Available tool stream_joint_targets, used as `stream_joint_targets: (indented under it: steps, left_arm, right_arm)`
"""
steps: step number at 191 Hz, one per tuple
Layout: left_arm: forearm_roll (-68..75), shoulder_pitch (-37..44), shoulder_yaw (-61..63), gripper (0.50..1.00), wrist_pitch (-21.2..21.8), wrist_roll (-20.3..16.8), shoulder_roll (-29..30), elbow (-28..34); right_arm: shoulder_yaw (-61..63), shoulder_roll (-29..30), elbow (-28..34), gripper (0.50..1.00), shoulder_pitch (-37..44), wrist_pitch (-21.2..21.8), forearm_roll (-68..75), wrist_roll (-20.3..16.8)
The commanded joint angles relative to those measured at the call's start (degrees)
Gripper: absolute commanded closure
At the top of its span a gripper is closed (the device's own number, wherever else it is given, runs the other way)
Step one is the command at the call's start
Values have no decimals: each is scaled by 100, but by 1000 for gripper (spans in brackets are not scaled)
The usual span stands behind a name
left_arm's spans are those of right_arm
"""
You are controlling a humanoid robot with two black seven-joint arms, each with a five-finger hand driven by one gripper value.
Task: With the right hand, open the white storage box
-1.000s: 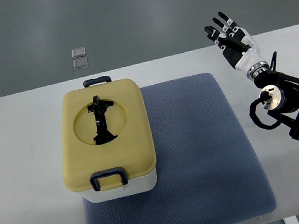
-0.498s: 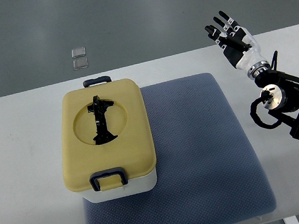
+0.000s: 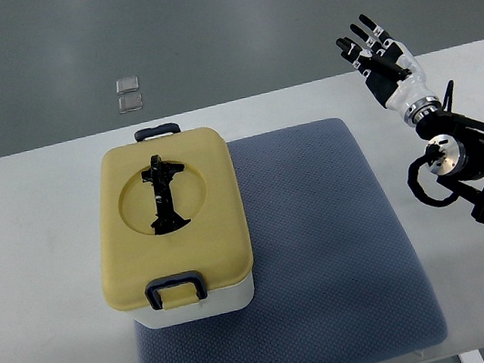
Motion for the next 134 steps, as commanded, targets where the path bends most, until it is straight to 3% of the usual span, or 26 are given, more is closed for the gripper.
stream_joint_targets:
  steps: [1, 134]
  left_arm:
    - [0, 0, 0, 500, 0, 0, 0, 3]
    - [0, 0, -9, 500, 0, 0, 0, 2]
  right_arm:
    - [159, -30, 8, 570, -1, 7, -17, -10]
    - [133, -205, 44, 570, 69, 34, -132, -18]
